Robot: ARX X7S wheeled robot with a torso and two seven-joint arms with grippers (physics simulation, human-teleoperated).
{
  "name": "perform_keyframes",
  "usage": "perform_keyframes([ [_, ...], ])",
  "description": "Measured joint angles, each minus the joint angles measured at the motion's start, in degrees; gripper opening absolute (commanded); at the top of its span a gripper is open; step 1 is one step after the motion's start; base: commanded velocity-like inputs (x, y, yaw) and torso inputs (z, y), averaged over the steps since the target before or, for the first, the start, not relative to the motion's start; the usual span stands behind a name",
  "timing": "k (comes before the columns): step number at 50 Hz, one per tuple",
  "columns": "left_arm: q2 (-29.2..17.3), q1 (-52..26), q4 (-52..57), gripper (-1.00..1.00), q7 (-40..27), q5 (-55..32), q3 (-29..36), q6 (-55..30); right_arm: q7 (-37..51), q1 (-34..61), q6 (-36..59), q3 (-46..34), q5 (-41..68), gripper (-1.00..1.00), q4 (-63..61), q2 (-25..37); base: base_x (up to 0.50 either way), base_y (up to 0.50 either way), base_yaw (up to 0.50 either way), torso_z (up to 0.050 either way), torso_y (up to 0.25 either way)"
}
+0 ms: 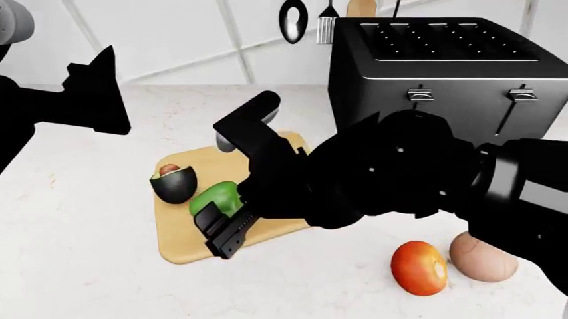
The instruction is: Place the avocado, onion, tomato and bell pepper on the cutting board.
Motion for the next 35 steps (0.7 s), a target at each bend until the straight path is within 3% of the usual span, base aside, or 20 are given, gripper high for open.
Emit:
perform_keyframes([
  [22, -0.8, 0.2, 0.5, 1.0, -0.3, -0.5, -0.2, 0.7, 1.9, 1.9, 0.2, 2.7, 3.0, 1.0, -1.3, 1.5, 0.0, 0.0, 0.0, 0.0, 0.0],
  [35, -0.4, -0.9, 0.1, 1.0, -0.5, -0.6, 0.6, 0.8, 10.8, 6.2, 2.5, 4.8, 13.8, 1.0, -9.4, 9.7, 0.0, 0.0, 0.0, 0.0, 0.0],
])
